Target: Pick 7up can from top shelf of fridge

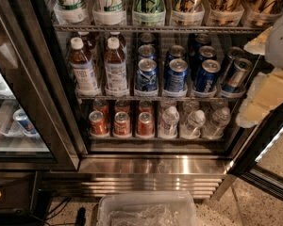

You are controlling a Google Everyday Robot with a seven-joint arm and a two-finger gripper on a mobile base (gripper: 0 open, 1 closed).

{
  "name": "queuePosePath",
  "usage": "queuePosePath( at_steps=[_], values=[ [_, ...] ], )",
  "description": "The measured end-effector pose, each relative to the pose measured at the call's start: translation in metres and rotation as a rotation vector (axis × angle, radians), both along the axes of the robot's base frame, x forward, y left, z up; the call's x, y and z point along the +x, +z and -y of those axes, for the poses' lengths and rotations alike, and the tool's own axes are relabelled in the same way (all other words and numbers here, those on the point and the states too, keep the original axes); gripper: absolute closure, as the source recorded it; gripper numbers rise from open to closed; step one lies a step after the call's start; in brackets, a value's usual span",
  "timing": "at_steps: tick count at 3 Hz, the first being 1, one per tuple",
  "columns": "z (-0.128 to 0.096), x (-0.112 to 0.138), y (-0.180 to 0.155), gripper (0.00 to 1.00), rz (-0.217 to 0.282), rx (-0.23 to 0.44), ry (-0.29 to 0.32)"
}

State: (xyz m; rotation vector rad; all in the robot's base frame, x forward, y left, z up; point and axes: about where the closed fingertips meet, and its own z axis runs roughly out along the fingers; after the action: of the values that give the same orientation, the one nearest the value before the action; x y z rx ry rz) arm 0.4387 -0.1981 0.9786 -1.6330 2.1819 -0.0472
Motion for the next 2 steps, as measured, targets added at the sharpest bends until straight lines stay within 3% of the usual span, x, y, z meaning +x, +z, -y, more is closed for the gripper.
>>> queuePosePath(
  at_steps=[1,2],
  values=[
    [-0.043,0.007,0.005,0.00,0.086,0.166,-0.010],
    [-0.084,0.018,0.034,0.00,0.206,0.306,-0.006]
  ],
)
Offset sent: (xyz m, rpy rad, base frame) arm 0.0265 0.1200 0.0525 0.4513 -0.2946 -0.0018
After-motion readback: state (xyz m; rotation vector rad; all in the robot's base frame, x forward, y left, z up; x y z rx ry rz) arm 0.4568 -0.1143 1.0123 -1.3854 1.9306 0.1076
